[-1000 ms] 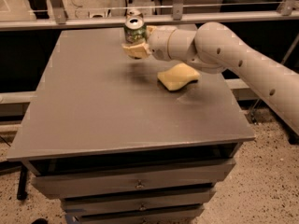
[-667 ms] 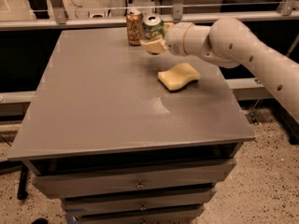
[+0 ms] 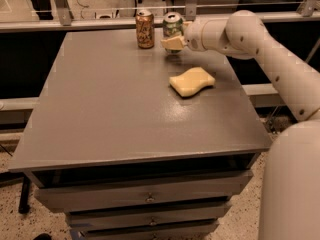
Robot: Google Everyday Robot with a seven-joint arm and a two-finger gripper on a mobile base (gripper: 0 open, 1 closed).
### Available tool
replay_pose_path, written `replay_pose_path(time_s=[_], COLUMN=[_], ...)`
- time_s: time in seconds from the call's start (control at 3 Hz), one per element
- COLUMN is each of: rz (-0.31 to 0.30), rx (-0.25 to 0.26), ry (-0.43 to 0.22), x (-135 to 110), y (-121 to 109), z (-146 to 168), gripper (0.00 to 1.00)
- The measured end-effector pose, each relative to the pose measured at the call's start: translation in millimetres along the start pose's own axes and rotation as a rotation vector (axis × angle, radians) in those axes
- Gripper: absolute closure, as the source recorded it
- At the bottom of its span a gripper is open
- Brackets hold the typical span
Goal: Move green can near orange can
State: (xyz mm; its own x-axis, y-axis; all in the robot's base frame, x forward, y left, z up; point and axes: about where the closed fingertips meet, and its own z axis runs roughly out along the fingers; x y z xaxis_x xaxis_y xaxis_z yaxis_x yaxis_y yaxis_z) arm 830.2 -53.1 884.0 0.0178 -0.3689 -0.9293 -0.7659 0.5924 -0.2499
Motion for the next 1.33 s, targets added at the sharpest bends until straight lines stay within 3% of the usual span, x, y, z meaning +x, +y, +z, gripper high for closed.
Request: replay_pose_path(time_s=[0.33, 0.67, 1.33], rz=[0.038, 0.087, 0.14], rx=[-0.041, -0.083, -0.117], ry=[-0.015, -0.028, -0.028], x=[1.5, 1.6, 4.7], y=[-10.8, -9.4, -4.8], z=[32.7, 56.5, 67.2], gripper=[1.0, 0.84, 0.38])
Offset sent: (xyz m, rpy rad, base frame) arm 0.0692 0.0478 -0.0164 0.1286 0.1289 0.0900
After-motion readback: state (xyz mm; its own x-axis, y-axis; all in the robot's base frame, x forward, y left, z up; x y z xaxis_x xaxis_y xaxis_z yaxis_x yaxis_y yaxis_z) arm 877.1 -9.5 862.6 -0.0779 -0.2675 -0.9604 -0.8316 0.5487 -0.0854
